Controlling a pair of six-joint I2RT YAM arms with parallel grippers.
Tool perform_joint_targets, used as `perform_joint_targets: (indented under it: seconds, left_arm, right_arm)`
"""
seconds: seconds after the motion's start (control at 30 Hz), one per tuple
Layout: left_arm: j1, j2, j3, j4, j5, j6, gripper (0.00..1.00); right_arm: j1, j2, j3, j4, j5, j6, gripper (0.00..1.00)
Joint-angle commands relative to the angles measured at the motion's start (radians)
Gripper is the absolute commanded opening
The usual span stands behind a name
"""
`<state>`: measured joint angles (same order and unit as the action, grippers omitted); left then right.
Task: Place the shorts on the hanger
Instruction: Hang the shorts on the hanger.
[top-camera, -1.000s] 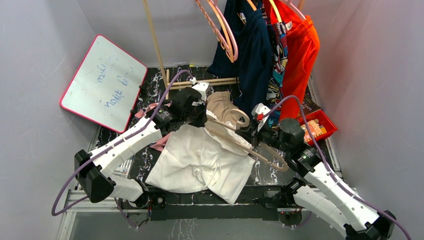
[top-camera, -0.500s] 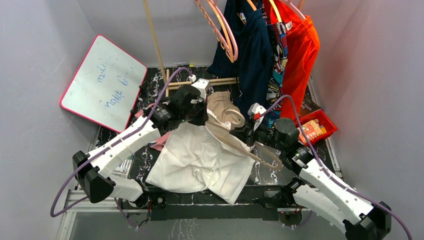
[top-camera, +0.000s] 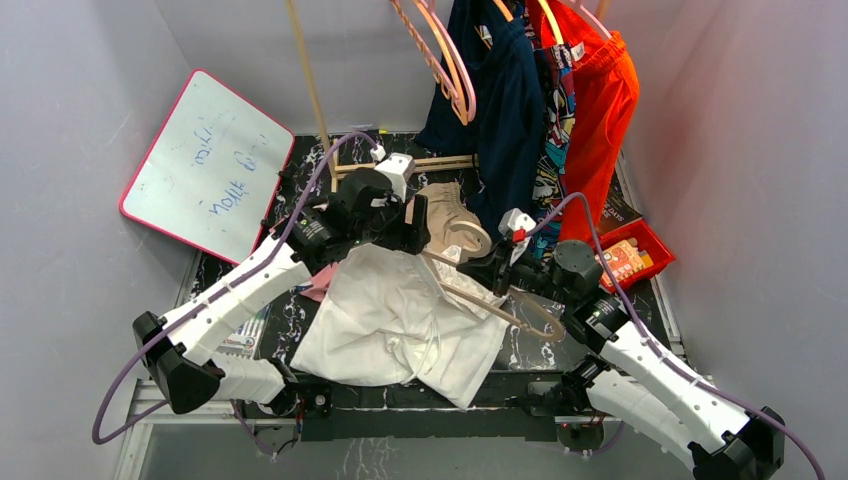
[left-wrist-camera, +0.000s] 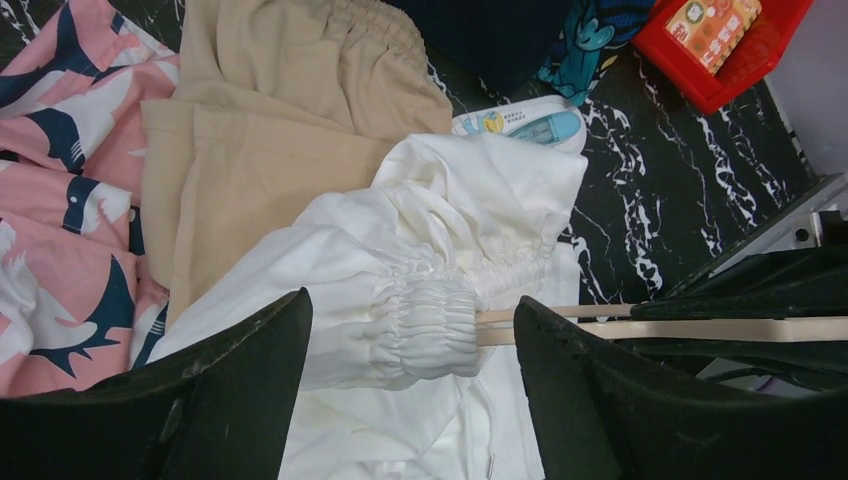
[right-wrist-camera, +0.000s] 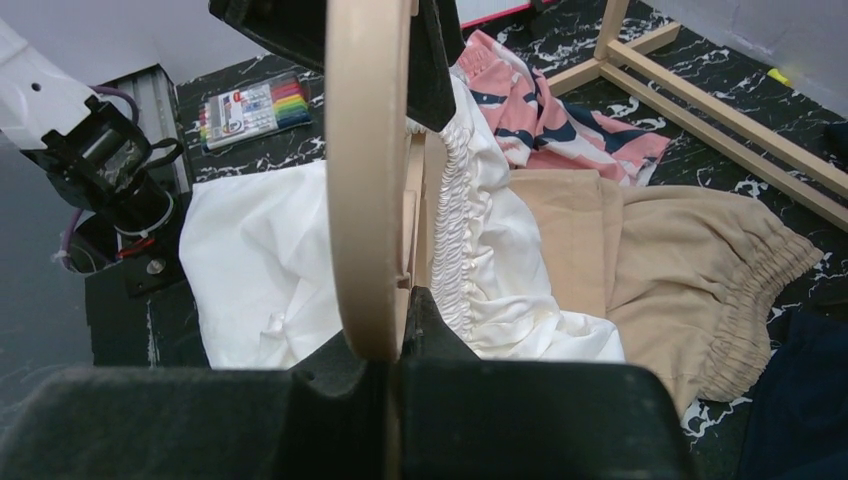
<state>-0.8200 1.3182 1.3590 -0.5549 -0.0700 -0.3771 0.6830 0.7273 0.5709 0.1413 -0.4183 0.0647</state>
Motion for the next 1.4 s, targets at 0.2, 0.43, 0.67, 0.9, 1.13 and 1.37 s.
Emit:
perform_joint_targets:
  seconds: [0.2, 0.43, 0.67, 0.9, 1.13, 1.37]
  left_arm:
    - [0.003, -0.138, 0.076, 0.019, 0.004, 0.108, 0.84]
    - [0.003, -0.317, -0.08, 0.119, 0.184, 0.469, 0.88]
    - [0.003, -0.416, -0.189, 0.074, 0.522, 0.855, 0.91]
    - [0.003, -0.333, -0.153, 0.098, 0.529, 0.927, 0.92]
    - [0.003, -0.26, -0.166, 0.274, 0.497, 0.805, 0.9]
    - [0.002, -0.216, -0.173, 0.346, 0.526, 0.747, 0.86]
  right_arm:
    - [0.007, -0.076, -0.012, 0.138, 0.051, 0.025, 0.0]
    - [0.007, -0.123, 0.007, 0.045, 0.022, 0.003, 0.0]
    - [0.006, -0.176, 0.016, -0.041, -0.021, 0.002, 0.0]
    - [0.006, -0.193, 0.038, -0.084, -0.046, 0.001, 0.0]
    - [0.007, -0.215, 0.045, -0.078, -0.04, 0.008, 0.0]
    - [0.007, -0.215, 0.061, -0.068, -0.048, 0.016, 0.0]
